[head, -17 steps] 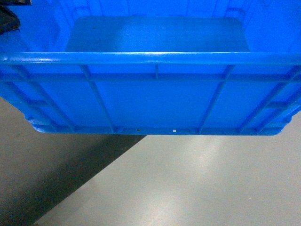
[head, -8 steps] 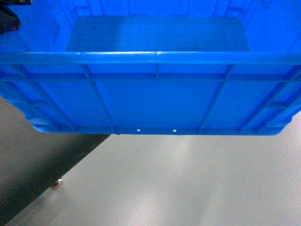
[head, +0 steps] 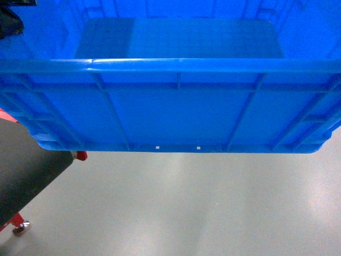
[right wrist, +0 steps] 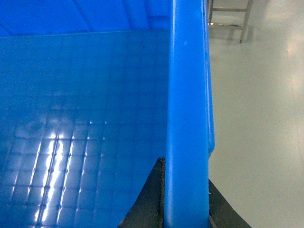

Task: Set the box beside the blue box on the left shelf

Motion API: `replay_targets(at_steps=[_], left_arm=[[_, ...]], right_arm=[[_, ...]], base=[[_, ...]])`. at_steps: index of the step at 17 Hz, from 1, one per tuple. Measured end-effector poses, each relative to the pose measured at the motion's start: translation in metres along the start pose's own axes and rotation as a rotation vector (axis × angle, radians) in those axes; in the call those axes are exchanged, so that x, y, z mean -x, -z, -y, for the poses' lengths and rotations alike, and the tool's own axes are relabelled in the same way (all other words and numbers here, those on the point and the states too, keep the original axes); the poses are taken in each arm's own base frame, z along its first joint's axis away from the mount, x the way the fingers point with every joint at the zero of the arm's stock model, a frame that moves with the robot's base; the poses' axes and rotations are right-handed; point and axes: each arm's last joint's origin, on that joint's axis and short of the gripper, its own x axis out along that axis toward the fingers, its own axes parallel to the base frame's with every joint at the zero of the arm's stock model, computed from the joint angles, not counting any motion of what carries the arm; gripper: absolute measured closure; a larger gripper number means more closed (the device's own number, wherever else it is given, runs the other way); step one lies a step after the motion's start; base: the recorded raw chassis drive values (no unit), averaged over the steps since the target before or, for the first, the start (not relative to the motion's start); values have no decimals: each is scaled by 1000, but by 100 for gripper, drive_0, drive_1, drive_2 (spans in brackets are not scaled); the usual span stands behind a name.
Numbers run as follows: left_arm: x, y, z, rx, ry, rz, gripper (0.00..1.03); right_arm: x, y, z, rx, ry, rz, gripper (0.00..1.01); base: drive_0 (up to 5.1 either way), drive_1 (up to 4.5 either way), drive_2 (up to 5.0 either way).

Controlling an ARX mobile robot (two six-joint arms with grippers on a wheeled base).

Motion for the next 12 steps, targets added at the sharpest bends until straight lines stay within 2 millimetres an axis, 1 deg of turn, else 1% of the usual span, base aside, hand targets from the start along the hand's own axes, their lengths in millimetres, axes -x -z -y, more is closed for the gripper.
replay_targets(at_steps=[12], left_arm=[[0, 0, 0, 0, 0, 0, 85]], right_arm=[[0, 0, 0, 0, 0, 0, 93]], base=[[-149, -149, -149]])
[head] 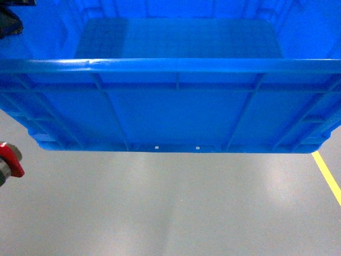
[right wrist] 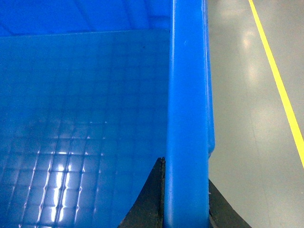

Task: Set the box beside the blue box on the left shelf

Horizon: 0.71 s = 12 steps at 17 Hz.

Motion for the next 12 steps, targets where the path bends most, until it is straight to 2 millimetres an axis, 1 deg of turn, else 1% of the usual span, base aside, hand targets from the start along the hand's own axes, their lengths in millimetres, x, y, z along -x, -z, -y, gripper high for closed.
replay_targets(at_steps=[10, 12], left_arm=[[1, -1, 0, 0, 1, 2, 85], [1, -1, 0, 0, 1, 5, 86]], right_arm=[[2, -1, 0, 0, 0, 5, 93], [2, -1, 0, 0, 0, 5, 93]], base=[[-149, -149, -149], [22, 449, -405]])
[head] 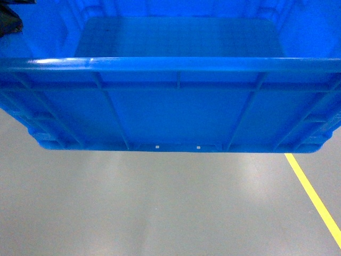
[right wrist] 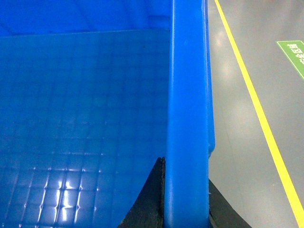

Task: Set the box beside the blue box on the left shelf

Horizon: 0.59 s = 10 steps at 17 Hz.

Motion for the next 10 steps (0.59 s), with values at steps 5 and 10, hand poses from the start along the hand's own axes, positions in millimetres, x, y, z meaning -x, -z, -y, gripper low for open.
replay_targets(at_steps=[5, 10], left_arm=[[0, 0, 0, 0, 1, -1, 86], [0, 0, 0, 0, -1, -1, 86]], right_arm=[[0, 0, 0, 0, 1, 0, 93], [0, 0, 0, 0, -1, -1, 93]], base=[[22, 449, -405], [0, 427, -428]])
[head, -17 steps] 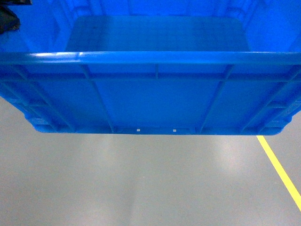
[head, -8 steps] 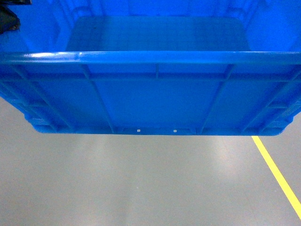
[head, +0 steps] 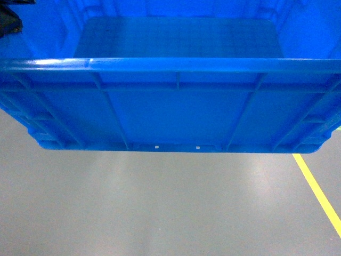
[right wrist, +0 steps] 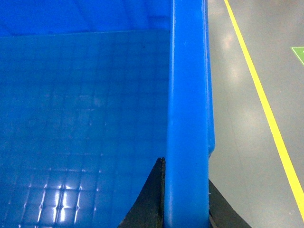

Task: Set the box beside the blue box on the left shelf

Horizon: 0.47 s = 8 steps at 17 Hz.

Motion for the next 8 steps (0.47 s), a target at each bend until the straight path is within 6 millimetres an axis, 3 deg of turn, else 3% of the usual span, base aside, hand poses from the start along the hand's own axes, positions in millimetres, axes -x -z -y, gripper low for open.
replay_targets(at_steps=[8], left_arm=[[0, 0, 0, 0, -1, -3, 86]], right_arm=[[0, 0, 0, 0, 0, -2, 93]], base=[[-34, 395, -463]])
